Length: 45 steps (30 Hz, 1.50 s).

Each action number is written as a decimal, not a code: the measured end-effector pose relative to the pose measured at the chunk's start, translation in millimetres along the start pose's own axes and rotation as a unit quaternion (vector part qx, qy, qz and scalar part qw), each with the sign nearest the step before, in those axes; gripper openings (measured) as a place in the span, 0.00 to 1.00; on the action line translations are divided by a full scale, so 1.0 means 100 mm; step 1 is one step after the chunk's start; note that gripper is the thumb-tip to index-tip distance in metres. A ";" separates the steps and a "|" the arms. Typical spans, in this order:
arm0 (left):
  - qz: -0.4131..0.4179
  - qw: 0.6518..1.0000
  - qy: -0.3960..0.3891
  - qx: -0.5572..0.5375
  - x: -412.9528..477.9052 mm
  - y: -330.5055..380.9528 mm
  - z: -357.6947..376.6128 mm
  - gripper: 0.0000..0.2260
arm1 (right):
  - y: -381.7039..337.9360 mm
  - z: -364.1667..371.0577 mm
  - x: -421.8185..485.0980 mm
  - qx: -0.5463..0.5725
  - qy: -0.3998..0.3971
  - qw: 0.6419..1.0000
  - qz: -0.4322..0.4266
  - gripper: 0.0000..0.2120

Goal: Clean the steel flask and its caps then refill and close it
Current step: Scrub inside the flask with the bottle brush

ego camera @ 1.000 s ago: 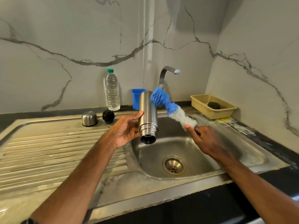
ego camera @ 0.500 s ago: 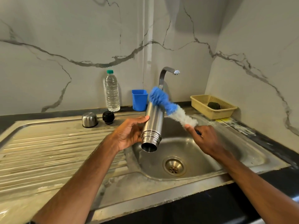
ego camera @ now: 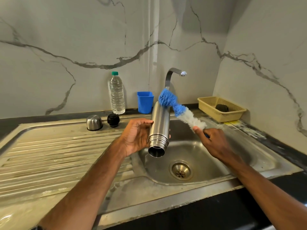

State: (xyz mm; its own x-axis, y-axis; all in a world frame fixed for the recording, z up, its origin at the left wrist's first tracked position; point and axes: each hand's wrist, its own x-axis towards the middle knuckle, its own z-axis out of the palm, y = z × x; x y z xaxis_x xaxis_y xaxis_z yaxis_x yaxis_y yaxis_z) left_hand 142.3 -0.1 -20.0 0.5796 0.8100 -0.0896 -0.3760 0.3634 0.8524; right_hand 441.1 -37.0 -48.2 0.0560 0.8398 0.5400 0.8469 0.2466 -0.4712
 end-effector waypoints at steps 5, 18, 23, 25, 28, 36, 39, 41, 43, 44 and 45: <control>0.006 1.000 -0.001 0.002 0.04 -0.05 0.08 0.28 | -0.01 0.00 -0.02 0.000 -0.009 1.000 -0.005 0.29; 0.043 0.998 0.042 0.035 0.11 -0.02 -0.04 0.36 | -0.01 -0.03 -0.03 0.035 0.001 0.999 0.003 0.27; 0.053 0.998 0.030 0.005 0.08 0.03 -0.09 0.38 | 0.01 -0.03 -0.04 0.043 0.007 0.999 -0.007 0.29; 0.057 0.998 0.028 0.002 0.07 0.04 -0.09 0.36 | -0.02 -0.03 -0.06 0.034 -0.014 0.999 -0.039 0.27; 0.063 0.997 0.034 0.005 0.03 0.06 -0.07 0.37 | -0.05 -0.03 -0.05 0.043 -0.005 0.999 -0.028 0.27; 0.070 0.994 0.063 -0.056 -0.01 0.12 -0.09 0.29 | 0.00 0.03 -0.07 0.038 -0.022 0.998 -0.049 0.34; 0.077 0.990 0.068 -0.095 -0.02 0.14 -0.11 0.26 | 0.03 0.09 -0.09 0.046 -0.048 0.995 -0.077 0.34; 0.076 0.989 0.071 -0.103 -0.03 0.16 -0.13 0.26 | 0.02 0.06 -0.08 0.043 -0.040 0.996 -0.068 0.34; 0.071 0.990 0.071 -0.096 -0.02 0.16 -0.15 0.27 | 0.00 0.04 -0.07 0.047 -0.034 0.997 -0.059 0.31; 0.071 0.991 0.075 -0.088 -0.02 0.16 -0.14 0.27 | 0.00 0.04 -0.08 0.054 -0.037 0.996 -0.068 0.30; 0.073 0.991 0.075 -0.080 -0.01 0.15 -0.14 0.28 | -0.01 0.05 -0.10 0.060 -0.044 0.994 -0.082 0.31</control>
State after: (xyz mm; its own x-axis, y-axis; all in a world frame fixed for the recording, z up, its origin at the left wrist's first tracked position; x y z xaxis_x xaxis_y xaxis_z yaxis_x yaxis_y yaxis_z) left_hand 125.9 10.9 -14.2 0.4007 0.9144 -0.0567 -0.5655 0.2956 0.7700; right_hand 437.4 -43.0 -56.5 -0.1284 0.8208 0.5566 0.7708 0.4357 -0.4648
